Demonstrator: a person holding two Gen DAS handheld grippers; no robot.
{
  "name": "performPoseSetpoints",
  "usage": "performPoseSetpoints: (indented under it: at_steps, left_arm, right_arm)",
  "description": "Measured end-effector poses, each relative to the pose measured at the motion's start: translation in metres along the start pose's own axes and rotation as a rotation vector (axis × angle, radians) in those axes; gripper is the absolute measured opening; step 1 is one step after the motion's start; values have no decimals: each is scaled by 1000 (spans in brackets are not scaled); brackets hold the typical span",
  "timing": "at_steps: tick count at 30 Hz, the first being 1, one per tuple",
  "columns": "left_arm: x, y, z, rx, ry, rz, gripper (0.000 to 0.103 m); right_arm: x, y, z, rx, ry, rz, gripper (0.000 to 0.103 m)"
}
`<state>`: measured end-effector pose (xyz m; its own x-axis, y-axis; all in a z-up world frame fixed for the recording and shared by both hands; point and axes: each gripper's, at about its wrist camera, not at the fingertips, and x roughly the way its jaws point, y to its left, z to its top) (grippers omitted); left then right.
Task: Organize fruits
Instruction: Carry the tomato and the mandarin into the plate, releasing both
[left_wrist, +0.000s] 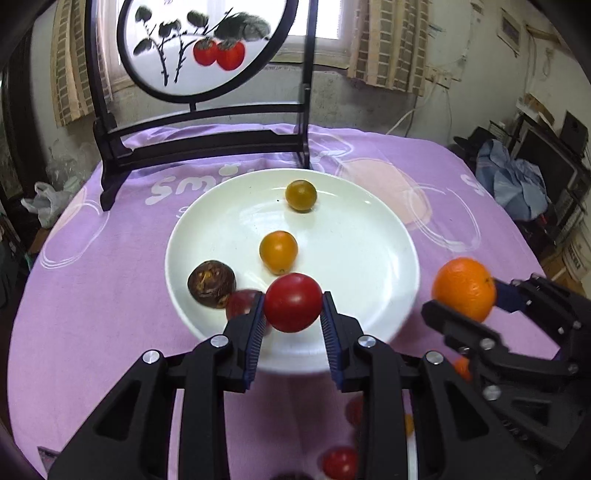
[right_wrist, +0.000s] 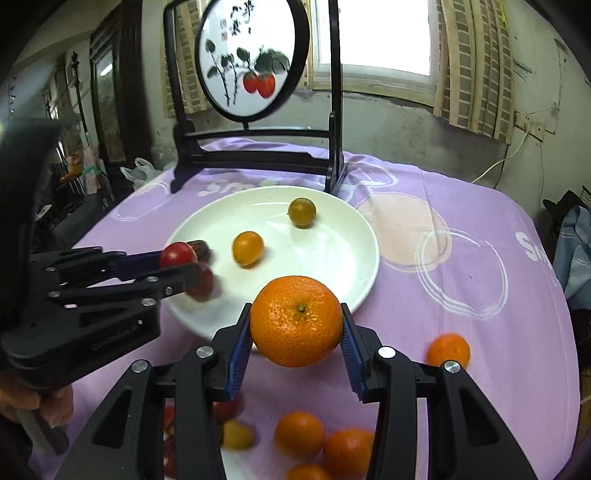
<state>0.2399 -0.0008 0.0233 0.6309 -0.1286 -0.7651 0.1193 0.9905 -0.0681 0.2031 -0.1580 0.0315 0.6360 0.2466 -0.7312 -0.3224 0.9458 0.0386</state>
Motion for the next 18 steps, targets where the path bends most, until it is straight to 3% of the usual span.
performPoseSetpoints:
  at_steps: [8, 9, 11, 18]
  left_arm:
    - [43, 10, 18, -42, 47, -10, 30]
    - [45, 10, 18, -48, 51, -13, 32]
    - [44, 7, 17, -52, 38, 1, 50]
    - [5, -8, 4, -15, -29, 26, 67]
  right_arm:
    - [58, 10, -2, -31, 101, -28, 46]
    - [59, 11, -2, -30, 97, -30, 47]
    - [58, 15, -4, -48, 90, -24, 54]
    - [19, 13, -12, -55, 53, -25, 58]
